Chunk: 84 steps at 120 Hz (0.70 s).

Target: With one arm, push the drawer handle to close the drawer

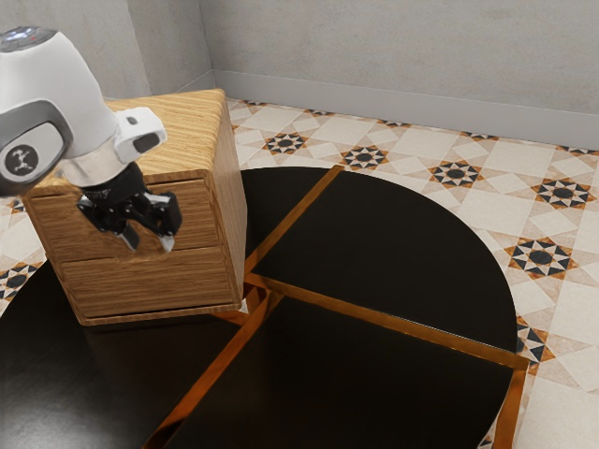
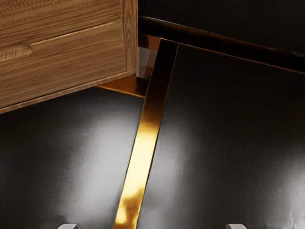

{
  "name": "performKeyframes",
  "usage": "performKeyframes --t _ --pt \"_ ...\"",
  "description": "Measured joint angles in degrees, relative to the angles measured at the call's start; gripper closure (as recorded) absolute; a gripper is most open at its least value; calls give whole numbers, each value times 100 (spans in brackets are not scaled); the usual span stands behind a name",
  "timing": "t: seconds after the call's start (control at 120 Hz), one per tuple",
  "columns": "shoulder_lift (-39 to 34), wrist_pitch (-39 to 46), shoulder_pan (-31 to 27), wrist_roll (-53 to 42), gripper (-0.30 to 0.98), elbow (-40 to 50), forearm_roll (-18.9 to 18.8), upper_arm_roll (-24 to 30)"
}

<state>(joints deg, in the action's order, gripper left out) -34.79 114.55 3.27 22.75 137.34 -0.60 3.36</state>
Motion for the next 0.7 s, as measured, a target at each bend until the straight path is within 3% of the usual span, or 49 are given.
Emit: performKeyframes --t 0.067,0.158,0.283,0.467,0.7 --pt "152 -171 399 23 27 -590 17 25" --pt "1217 -673 722 -104 18 -2079 -49 125" --pt "2033 -1412 1016 -382 10 -3278 -246 29" --pt "2217 -1932 1228 -730 4 -3262 -384 -9" --pt "2221 -1980 1286 -1035 1 -2906 -406 -19"
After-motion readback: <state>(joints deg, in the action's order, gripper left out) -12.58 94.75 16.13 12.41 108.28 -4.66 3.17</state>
